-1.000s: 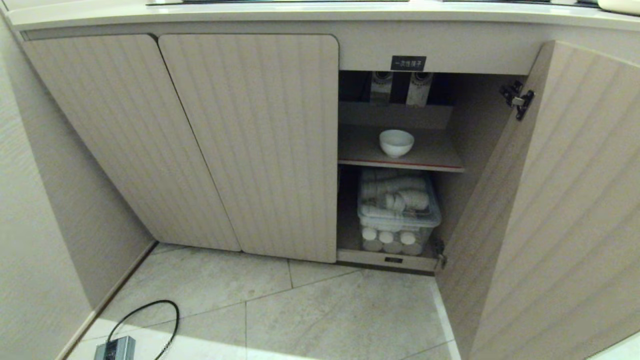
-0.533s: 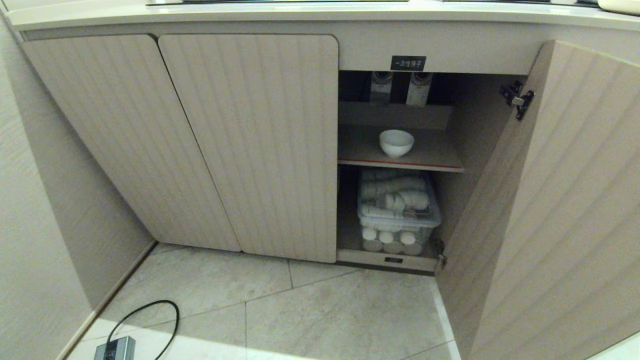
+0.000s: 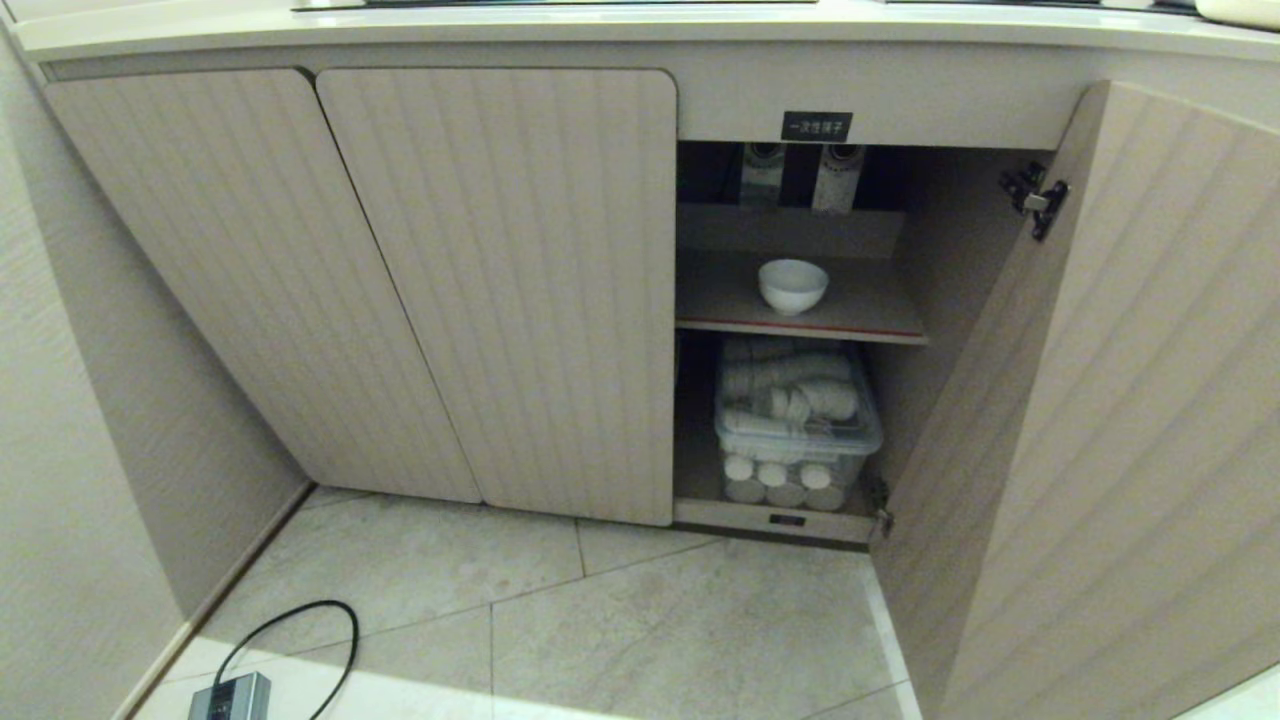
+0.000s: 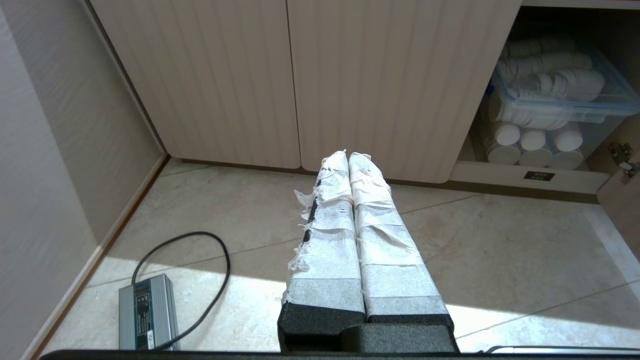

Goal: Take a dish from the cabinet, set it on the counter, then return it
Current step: Close the cabinet door

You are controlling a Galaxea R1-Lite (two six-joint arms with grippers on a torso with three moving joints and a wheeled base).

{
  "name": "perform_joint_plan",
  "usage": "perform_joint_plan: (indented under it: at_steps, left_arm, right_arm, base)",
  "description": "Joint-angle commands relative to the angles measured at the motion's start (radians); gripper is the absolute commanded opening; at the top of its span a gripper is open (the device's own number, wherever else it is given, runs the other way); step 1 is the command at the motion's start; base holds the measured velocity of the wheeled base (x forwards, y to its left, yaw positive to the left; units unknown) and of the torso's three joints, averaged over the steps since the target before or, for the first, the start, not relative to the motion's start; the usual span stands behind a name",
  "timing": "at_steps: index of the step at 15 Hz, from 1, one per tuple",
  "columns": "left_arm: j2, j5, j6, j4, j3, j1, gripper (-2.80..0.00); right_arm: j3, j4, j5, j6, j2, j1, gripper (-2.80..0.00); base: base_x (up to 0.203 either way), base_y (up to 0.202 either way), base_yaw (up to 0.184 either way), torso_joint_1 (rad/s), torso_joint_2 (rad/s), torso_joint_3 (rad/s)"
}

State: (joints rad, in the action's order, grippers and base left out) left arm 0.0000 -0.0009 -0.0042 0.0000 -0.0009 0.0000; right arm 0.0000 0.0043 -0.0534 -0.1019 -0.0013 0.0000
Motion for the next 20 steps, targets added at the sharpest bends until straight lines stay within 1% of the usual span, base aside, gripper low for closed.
perform_joint_plan:
  at_steps: [1, 2, 4, 7, 9, 13, 14, 15, 16, 18, 19, 20]
  left_arm:
    - [0.000, 0.001, 0.000, 0.000, -0.001, 0.000, -2.80]
    - [0.000, 0.000, 0.000, 0.000, 0.001, 0.000, -2.80]
    - [0.000, 0.001, 0.000, -0.001, 0.001, 0.000, -2.80]
    - [0.000, 0.001, 0.000, 0.000, 0.000, 0.000, -2.80]
    - [0.000, 0.000, 0.000, 0.000, 0.001, 0.000, -2.80]
    - [0.000, 0.001, 0.000, 0.000, 0.001, 0.000, -2.80]
    - [0.000, -0.001, 0.000, -0.002, 0.000, 0.000, -2.80]
    - [0.000, 0.001, 0.000, 0.000, 0.000, 0.000, -2.80]
    - [0.000, 0.001, 0.000, 0.000, 0.001, 0.000, -2.80]
    - [0.000, 0.001, 0.000, 0.000, -0.001, 0.000, -2.80]
    - [0.000, 0.001, 0.000, -0.001, 0.000, 0.000, -2.80]
    - [0.000, -0.001, 0.000, 0.000, 0.001, 0.000, -2.80]
  right_arm:
    - [0.000, 0.000, 0.000, -0.001, 0.001, 0.000, -2.80]
    - [0.000, 0.000, -0.002, -0.001, 0.001, 0.000, -2.80]
    - [0.000, 0.000, 0.001, 0.031, 0.001, 0.000, -2.80]
    - [0.000, 0.000, 0.020, 0.042, 0.001, 0.000, -2.80]
    - [-0.001, -0.002, 0.058, 0.049, 0.001, 0.000, -2.80]
    - [-0.002, -0.082, 0.075, 0.040, 0.001, 0.000, -2.80]
    - [-0.003, -0.131, 0.097, 0.025, 0.001, 0.000, -2.80]
    - [-0.008, -0.163, 0.134, 0.003, 0.005, 0.000, -2.80]
    - [-0.011, -0.172, 0.175, -0.010, 0.015, 0.000, -2.80]
    - [-0.012, -0.170, 0.290, -0.015, 0.032, -0.001, -2.80]
    - [-0.013, -0.166, 0.327, -0.016, 0.050, -0.001, -2.80]
    - [-0.015, -0.162, 0.337, -0.016, 0.052, -0.002, -2.80]
  base:
    - [0.000, 0.000, 0.000, 0.000, 0.00, 0.000]
    - [0.000, 0.000, 0.000, 0.000, 0.00, 0.000]
    - [0.000, 0.000, 0.000, 0.000, 0.00, 0.000]
    - [0.000, 0.000, 0.000, 0.000, 0.00, 0.000]
    - [0.000, 0.000, 0.000, 0.000, 0.00, 0.000]
    - [0.000, 0.000, 0.000, 0.000, 0.00, 0.000]
    - [0.000, 0.000, 0.000, 0.000, 0.00, 0.000]
    - [0.000, 0.000, 0.000, 0.000, 0.00, 0.000]
    - [0.000, 0.000, 0.000, 0.000, 0.00, 0.000]
    - [0.000, 0.000, 0.000, 0.000, 0.00, 0.000]
    - [0.000, 0.000, 0.000, 0.000, 0.00, 0.000]
    - [0.000, 0.000, 0.000, 0.000, 0.00, 0.000]
